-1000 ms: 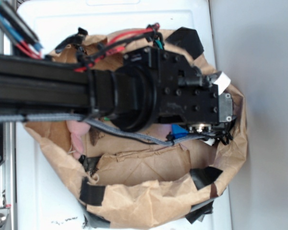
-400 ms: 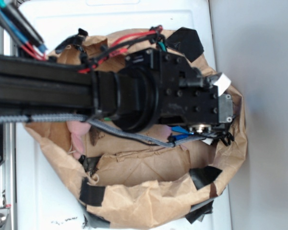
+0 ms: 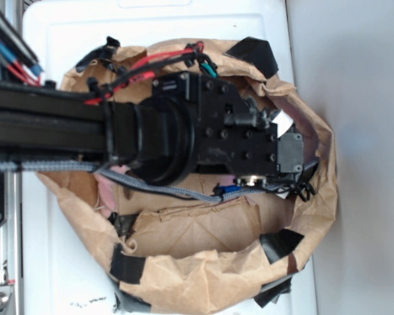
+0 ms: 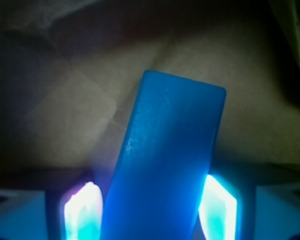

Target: Grab the blue block.

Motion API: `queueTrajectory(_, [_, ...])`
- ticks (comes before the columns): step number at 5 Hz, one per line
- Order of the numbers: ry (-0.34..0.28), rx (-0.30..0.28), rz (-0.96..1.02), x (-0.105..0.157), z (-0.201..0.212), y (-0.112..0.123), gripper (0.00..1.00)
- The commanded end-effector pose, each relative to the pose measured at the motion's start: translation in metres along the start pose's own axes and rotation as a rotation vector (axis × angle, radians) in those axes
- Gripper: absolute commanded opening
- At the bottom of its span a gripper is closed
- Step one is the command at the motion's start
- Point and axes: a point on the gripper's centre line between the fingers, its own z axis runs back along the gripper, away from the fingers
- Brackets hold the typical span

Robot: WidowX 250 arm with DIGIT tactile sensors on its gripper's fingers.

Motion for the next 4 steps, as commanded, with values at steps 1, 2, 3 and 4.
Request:
queueTrajectory(1, [0.066,-0.036,-0.037,0.014,0.025,-0.008,0.00])
queueTrajectory(2, [0.155,-0.053,-0.024,0.015,0.077,-0.001,0.00])
queueTrajectory(3, [0.186,-0.085,-0.052,0.015,0.126,-0.006,0.00])
queueTrajectory(4, [0.188,-0.108,-0.064,0.014,0.143,-0.006,0.00])
